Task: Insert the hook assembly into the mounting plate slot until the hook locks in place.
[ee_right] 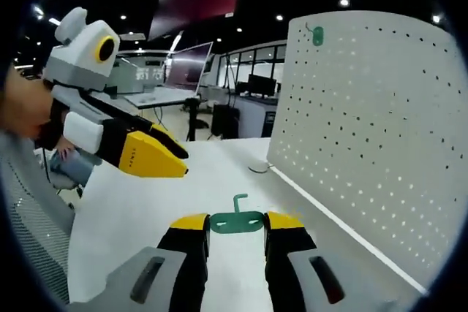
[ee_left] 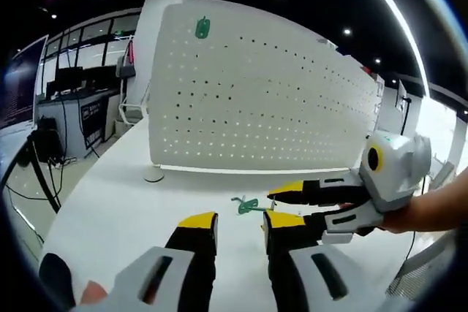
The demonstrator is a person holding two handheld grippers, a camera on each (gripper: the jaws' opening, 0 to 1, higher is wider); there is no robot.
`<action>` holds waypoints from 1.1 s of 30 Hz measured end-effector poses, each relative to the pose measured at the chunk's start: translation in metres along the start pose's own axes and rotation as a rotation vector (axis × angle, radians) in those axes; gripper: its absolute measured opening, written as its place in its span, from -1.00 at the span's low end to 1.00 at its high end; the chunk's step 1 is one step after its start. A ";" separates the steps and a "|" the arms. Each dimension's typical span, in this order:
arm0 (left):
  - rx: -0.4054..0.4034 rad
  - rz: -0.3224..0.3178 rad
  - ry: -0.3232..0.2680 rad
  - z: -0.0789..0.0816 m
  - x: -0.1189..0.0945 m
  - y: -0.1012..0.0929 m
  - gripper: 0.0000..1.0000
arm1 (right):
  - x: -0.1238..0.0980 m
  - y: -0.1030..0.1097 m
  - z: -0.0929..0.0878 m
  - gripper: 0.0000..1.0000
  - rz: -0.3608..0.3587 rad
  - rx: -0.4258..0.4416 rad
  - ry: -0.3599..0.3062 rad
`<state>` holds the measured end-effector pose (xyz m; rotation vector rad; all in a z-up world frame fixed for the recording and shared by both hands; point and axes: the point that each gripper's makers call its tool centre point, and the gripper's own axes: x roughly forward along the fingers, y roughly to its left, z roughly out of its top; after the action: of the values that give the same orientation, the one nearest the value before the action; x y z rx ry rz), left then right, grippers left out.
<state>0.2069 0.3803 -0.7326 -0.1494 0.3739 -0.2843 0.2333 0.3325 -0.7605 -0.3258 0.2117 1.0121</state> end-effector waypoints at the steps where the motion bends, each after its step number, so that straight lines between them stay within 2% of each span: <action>1: -0.003 -0.007 -0.005 0.003 -0.001 -0.002 -0.48 | -0.002 0.000 0.005 -0.42 -0.004 -0.010 -0.010; 3: -0.036 -0.027 -0.020 0.011 -0.004 -0.005 -0.48 | -0.006 0.002 0.013 -0.42 -0.005 -0.028 -0.031; 9: -0.065 -0.064 -0.044 0.031 -0.014 -0.011 -0.47 | -0.020 0.009 0.040 -0.42 -0.018 -0.105 -0.093; 11: -0.102 -0.088 -0.047 0.037 -0.017 -0.014 -0.47 | -0.025 0.011 0.050 -0.42 -0.025 -0.117 -0.118; 19: -0.322 -0.190 -0.093 0.060 -0.032 -0.023 -0.51 | -0.044 0.017 0.080 -0.42 -0.052 -0.145 -0.196; 24: -0.400 -0.225 -0.106 0.069 -0.039 -0.023 -0.52 | -0.056 0.023 0.097 -0.42 -0.065 -0.160 -0.244; 27: -0.499 -0.301 -0.120 0.077 -0.045 -0.032 -0.54 | -0.061 0.026 0.104 -0.42 -0.069 -0.169 -0.261; 29: -0.559 -0.354 -0.109 0.079 -0.048 -0.039 -0.55 | -0.064 0.027 0.107 -0.42 -0.071 -0.172 -0.272; 33: -0.594 -0.389 -0.126 0.085 -0.052 -0.042 -0.57 | -0.071 0.030 0.117 -0.42 -0.075 -0.176 -0.303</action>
<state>0.1824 0.3634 -0.6288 -0.8262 0.2937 -0.5394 0.1736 0.3333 -0.6338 -0.3334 -0.1633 0.9945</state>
